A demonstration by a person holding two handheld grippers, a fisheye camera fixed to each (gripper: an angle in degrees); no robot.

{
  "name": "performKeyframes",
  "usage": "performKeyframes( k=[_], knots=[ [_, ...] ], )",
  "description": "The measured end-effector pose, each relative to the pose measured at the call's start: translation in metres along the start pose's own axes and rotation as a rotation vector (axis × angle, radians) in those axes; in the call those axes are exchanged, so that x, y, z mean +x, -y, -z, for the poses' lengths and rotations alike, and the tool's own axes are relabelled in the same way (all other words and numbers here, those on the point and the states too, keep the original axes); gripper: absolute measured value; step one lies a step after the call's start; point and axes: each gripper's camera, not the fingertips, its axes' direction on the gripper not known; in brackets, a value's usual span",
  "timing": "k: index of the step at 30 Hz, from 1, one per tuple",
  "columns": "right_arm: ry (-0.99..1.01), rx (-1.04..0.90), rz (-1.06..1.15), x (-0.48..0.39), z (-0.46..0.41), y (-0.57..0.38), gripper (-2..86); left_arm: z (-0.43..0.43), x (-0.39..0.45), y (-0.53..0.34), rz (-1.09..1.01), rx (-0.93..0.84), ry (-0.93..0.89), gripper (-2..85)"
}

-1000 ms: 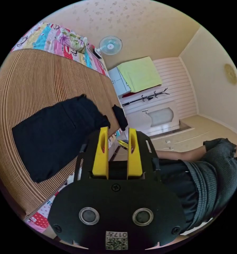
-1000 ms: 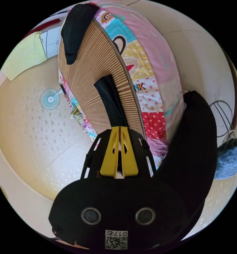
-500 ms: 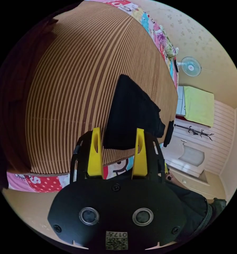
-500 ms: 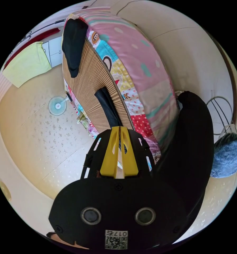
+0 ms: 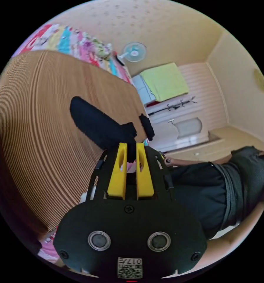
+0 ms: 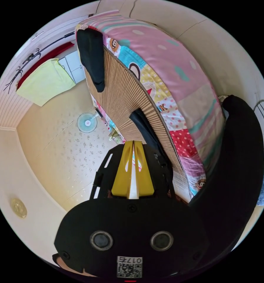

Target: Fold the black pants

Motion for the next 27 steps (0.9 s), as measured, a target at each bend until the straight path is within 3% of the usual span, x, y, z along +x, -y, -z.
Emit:
performKeyframes(
  k=[7,11,14,17,22,27],
  knots=[
    [-0.013,-0.048,-0.033,-0.001,0.011,0.042,0.4,-0.090,0.130,0.088,-0.368,-0.170,0.038,5.3],
    [-0.023,-0.073,-0.039,-0.003,0.020,0.067,0.4,-0.190,0.161,0.121,-0.396,-0.288,0.093,7.1],
    [-0.007,-0.086,-0.054,-0.003,0.030,0.089,0.4,-0.247,0.166,0.132,-0.347,-0.344,0.014,6.0],
    [0.006,-0.104,-0.059,-0.002,0.042,0.116,0.4,-0.260,0.139,0.124,-0.195,-0.290,0.066,7.3],
    [-0.085,-0.188,-0.026,-0.004,0.068,0.173,0.4,-0.224,0.026,0.059,0.292,-0.106,0.228,13.8],
    [-0.217,-0.309,0.012,-0.005,0.077,0.215,0.7,-0.210,-0.049,0.002,0.591,-0.008,0.244,16.9]
  ],
)
